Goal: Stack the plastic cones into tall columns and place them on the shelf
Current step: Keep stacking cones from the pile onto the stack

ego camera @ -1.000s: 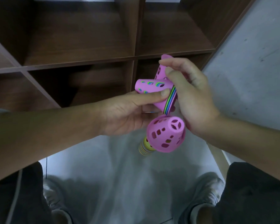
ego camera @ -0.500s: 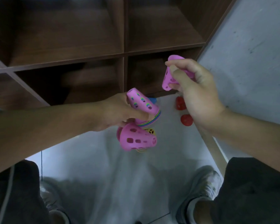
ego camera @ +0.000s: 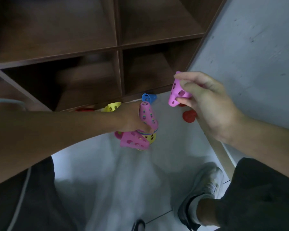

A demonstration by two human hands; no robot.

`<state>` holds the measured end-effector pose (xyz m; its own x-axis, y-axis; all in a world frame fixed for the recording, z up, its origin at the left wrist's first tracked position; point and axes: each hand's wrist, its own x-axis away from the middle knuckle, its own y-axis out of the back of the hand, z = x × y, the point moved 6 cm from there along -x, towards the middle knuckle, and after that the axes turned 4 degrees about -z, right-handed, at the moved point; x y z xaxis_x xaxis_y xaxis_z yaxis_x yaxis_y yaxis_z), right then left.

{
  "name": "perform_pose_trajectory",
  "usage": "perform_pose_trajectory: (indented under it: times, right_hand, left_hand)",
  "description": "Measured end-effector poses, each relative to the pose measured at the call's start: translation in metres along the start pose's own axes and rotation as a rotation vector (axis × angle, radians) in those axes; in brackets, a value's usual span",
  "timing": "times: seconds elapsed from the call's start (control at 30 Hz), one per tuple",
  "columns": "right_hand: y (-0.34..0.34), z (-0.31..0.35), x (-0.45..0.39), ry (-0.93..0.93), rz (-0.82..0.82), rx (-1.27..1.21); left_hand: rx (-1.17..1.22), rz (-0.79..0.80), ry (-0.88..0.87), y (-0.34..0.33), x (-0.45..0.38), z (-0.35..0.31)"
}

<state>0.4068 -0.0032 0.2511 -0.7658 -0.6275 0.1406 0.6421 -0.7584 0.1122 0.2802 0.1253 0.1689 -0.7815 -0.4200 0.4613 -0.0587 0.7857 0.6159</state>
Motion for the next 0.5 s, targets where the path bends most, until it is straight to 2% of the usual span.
perform_pose_trajectory:
  times: [0.17,0.5]
  right_hand:
    - [0.006,-0.011,-0.003,-0.015,0.044,-0.021]
    - [-0.004,-0.019,-0.011,0.031,0.111,0.188]
  left_hand:
    - [-0.13,0.011,0.034,-0.006,-0.007,0.012]
    - [-0.091,0.006,0.044,0.009,0.002,0.038]
